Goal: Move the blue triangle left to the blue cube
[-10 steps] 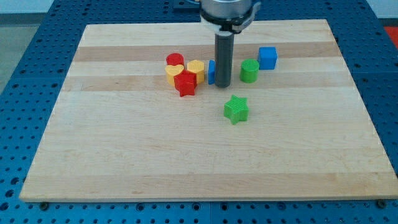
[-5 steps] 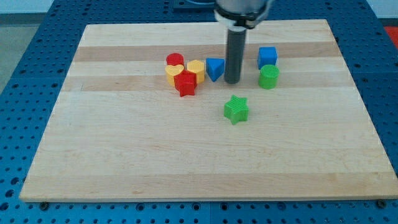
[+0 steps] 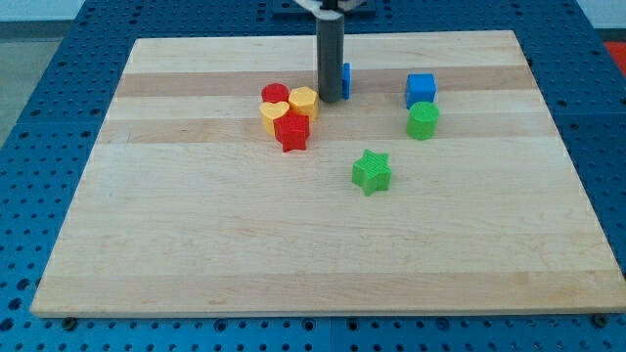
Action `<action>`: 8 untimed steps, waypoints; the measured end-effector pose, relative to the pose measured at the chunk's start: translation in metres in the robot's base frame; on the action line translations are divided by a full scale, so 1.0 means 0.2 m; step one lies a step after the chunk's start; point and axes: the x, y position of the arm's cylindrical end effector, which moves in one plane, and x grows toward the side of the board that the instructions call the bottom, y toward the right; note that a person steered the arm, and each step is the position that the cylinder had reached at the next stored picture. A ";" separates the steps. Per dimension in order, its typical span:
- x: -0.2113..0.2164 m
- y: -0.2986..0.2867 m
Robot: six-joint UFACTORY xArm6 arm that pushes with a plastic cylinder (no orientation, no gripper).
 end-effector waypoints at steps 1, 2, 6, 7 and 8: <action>-0.14 0.03; -0.26 0.03; -0.48 0.09; -0.36 0.10; -0.31 0.17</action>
